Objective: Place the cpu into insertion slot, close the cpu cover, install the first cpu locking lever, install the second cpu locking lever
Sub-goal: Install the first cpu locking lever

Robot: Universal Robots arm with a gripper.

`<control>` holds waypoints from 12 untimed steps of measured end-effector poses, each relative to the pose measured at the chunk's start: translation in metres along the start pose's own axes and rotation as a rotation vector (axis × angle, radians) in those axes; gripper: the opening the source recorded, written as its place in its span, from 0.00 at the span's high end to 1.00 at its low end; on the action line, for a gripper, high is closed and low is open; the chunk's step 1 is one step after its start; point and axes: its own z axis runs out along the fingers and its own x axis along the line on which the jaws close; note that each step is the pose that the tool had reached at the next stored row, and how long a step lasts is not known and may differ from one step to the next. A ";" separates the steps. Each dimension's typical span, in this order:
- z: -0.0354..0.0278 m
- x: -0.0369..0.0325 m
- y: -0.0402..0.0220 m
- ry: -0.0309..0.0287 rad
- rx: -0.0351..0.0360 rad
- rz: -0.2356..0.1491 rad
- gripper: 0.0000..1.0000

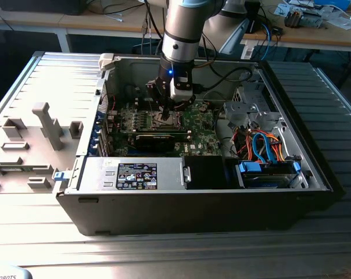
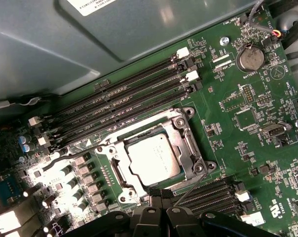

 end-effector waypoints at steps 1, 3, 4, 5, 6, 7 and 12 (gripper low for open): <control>0.0000 0.0000 0.0000 -0.0001 0.0001 -0.001 0.89; 0.0000 0.0000 0.0000 -0.0003 0.0002 -0.002 0.89; 0.0000 0.0000 0.0000 -0.0004 0.0003 -0.003 0.89; 0.0000 0.0000 0.0000 -0.0004 0.0003 -0.003 0.89; 0.0000 0.0000 0.0000 -0.0005 0.0003 -0.004 0.89; 0.0000 0.0000 0.0000 -0.0006 0.0004 -0.005 0.89; 0.0000 0.0000 0.0000 -0.0008 0.0005 -0.007 0.89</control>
